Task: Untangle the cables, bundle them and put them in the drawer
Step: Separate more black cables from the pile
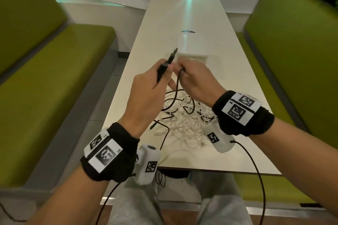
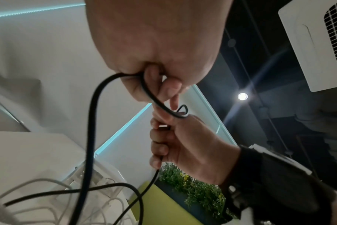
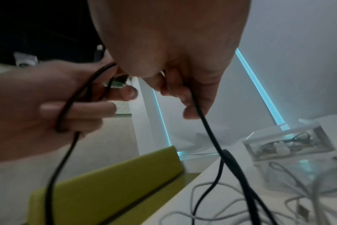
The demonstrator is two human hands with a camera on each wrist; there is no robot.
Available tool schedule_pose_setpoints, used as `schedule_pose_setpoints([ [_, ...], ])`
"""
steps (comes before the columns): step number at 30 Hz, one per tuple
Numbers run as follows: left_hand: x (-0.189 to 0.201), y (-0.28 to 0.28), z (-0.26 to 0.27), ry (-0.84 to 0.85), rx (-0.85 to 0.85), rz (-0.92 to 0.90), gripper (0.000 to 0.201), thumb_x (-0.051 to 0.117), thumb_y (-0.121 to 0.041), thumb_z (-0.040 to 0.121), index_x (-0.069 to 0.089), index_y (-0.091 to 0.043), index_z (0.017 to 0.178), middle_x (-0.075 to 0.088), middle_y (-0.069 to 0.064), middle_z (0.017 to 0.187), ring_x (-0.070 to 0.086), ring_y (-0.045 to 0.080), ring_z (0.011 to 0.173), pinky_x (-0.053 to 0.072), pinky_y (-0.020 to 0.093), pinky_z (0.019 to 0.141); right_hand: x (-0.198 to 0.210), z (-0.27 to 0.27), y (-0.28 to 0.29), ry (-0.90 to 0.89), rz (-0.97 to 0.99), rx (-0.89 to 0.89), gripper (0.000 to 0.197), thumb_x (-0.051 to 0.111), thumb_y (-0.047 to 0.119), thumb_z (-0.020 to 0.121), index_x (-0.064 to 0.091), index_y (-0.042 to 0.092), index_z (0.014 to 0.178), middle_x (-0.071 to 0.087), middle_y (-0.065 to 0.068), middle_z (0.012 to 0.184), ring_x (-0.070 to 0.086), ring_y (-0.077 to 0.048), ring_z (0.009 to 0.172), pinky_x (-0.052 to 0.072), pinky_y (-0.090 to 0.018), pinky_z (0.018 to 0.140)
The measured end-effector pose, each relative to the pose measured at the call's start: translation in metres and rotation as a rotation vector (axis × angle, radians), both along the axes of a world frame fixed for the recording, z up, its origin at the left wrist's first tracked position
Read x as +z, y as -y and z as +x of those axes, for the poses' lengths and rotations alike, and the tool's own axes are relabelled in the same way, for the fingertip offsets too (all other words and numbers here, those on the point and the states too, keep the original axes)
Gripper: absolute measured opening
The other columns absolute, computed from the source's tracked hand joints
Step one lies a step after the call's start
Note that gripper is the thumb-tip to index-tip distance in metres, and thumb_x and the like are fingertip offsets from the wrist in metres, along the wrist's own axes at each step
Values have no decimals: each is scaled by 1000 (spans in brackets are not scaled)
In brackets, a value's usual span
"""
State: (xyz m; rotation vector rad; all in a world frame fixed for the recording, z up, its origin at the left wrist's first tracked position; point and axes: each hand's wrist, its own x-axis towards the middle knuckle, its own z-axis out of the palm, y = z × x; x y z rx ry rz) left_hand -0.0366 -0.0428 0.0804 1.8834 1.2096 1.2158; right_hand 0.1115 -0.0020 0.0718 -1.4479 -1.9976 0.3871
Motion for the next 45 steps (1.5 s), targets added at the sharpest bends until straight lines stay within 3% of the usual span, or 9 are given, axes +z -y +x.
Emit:
schedule_pose_setpoints([
  [8, 6, 0, -2, 22, -332, -280, 34, 35, -26, 105, 61, -8, 92, 62, 2, 73, 44, -6, 35, 29, 2, 39, 0, 9, 16, 311, 7, 176, 15, 52, 9, 89, 40, 19, 86, 55, 7, 63, 57, -23, 60, 42, -34, 56],
  [12, 2, -4, -5, 42, -346, -207, 41, 41, -32, 103, 55, -14, 68, 47, -13, 54, 38, -2, 41, 27, 8, 43, -14, 12, 15, 121, -85, 195, 3, 47, 11, 98, 46, 14, 96, 61, -10, 74, 56, -22, 64, 46, -29, 59],
  [18, 36, -7, -30, 615, -262, 89, 44, 37, -18, 103, 62, -34, 69, 50, -10, 63, 32, 10, 51, 19, 32, 42, -50, 26, 19, -10, -299, 108, 25, 47, 31, 101, 60, 18, 84, 53, 17, 56, 47, 4, 53, 34, -14, 54],
  [24, -14, -16, -14, -336, -118, 86, 17, 49, -26, 100, 66, -24, 95, 58, -13, 71, 52, -1, 62, 36, 17, 58, -53, 18, 17, 40, -273, 85, 16, 45, 13, 100, 60, 13, 102, 60, 10, 81, 52, -5, 74, 39, -26, 71],
  [29, -46, -10, -1, -456, -126, -9, 36, 43, -35, 101, 51, -40, 136, 59, -8, 79, 56, 12, 74, 45, 25, 69, -41, 8, 25, 191, -239, 80, 23, 48, 15, 96, 64, 6, 81, 66, -10, 81, 59, -25, 73, 45, -30, 63],
  [34, -38, -13, 0, -702, -10, 178, 35, 39, -42, 101, 66, -20, 98, 50, -6, 56, 49, 20, 52, 35, 33, 52, -41, 16, 26, 65, -286, 29, 34, 53, 19, 93, 52, 21, 58, 50, 0, 54, 41, -13, 47, 31, -25, 49],
  [38, -17, -11, -5, -440, -17, 210, 34, 44, -38, 100, 52, -24, 71, 46, -7, 49, 42, 12, 43, 29, 28, 46, -57, 20, 29, -256, -267, 84, 35, 52, 15, 94, 48, 17, 60, 45, 2, 54, 38, -10, 49, 33, -25, 53],
  [42, 13, -13, -15, 553, 17, 35, 34, 40, -29, 103, 50, -25, 71, 45, -12, 58, 34, 3, 48, 26, 20, 43, -74, 21, 36, -280, -344, 133, 44, 42, 34, 103, 56, 10, 68, 61, -13, 61, 53, -11, 53, 41, -24, 59],
  [45, 21, -20, -19, 619, 17, -8, 35, 40, -29, 103, 57, -26, 73, 49, -9, 61, 35, 5, 50, 26, 20, 42, -85, 19, 35, -145, -355, 102, 48, 32, 44, 103, 56, 14, 74, 66, -10, 65, 59, -9, 57, 47, -30, 65],
])
